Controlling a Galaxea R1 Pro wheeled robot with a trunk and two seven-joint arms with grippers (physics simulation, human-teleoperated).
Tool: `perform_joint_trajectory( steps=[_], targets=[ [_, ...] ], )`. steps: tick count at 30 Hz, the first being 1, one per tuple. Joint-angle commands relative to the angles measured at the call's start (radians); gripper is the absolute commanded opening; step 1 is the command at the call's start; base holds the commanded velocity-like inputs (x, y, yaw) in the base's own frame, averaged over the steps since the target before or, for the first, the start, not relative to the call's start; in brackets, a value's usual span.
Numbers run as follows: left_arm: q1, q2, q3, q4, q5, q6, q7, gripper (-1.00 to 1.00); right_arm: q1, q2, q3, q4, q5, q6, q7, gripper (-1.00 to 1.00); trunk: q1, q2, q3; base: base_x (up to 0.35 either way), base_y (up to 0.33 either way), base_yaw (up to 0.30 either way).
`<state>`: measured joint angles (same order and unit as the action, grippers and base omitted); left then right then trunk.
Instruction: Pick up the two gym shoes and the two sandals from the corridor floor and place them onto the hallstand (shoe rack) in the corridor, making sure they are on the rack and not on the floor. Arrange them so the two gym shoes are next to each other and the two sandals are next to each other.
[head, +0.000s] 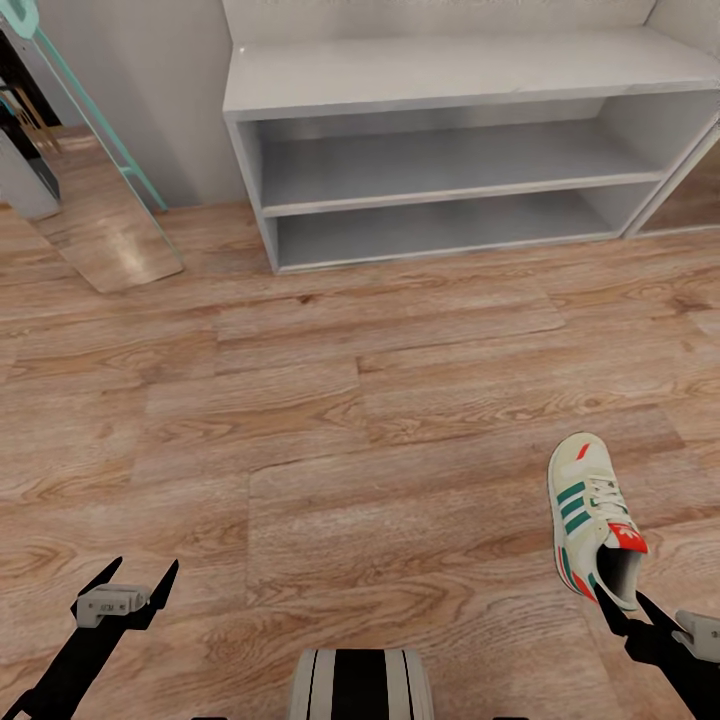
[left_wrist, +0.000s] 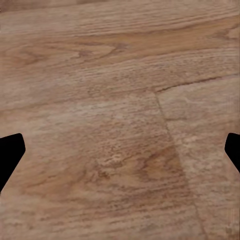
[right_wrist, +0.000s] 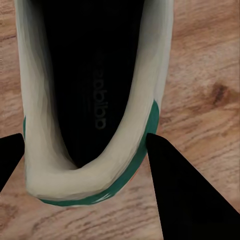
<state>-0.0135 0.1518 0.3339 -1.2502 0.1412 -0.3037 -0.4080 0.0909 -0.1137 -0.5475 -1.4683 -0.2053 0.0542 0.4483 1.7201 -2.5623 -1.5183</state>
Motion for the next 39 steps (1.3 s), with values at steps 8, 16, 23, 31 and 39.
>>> perform_joint_trajectory(
  steps=[8, 16, 23, 31, 39],
  targets=[
    [0.0, 0.0, 0.0, 0.0, 0.0, 0.0, 0.001, 1.0, 0.0, 0.004, 0.0, 0.0, -0.001, 0.0, -0.001, -1.0, 0.0, 0.0, 0.012, 0.0, 0.0, 0.0],
    [0.0, -0.001, 0.0, 0.0, -0.001, 0.0, 0.001, 1.0, 0.0, 0.005, 0.0, -0.001, -0.002, 0.0, -0.001, -1.0, 0.0, 0.0, 0.025, 0.0, 0.0, 0.0],
    [0.0, -0.001, 0.0, 0.0, -0.001, 0.0, 0.001, 1.0, 0.0, 0.005, 0.0, -0.001, -0.002, -0.001, 0.0, -1.0, 0.0, 0.0, 0.036, 0.0, 0.0, 0.0],
    [0.0, -0.001, 0.001, 0.0, -0.002, 0.0, 0.0, 1.0, 0.0, 0.005, 0.0, -0.001, -0.002, -0.001, 0.0, -1.0, 0.0, 0.0, 0.049, 0.0, 0.0, 0.0],
    [0.0, -0.001, 0.001, 0.0, -0.002, 0.0, 0.0, 1.0, 0.0, 0.005, 0.0, -0.001, -0.002, -0.001, 0.0, -1.0, 0.0, 0.0, 0.061, 0.0, 0.0, 0.0]
  ],
)
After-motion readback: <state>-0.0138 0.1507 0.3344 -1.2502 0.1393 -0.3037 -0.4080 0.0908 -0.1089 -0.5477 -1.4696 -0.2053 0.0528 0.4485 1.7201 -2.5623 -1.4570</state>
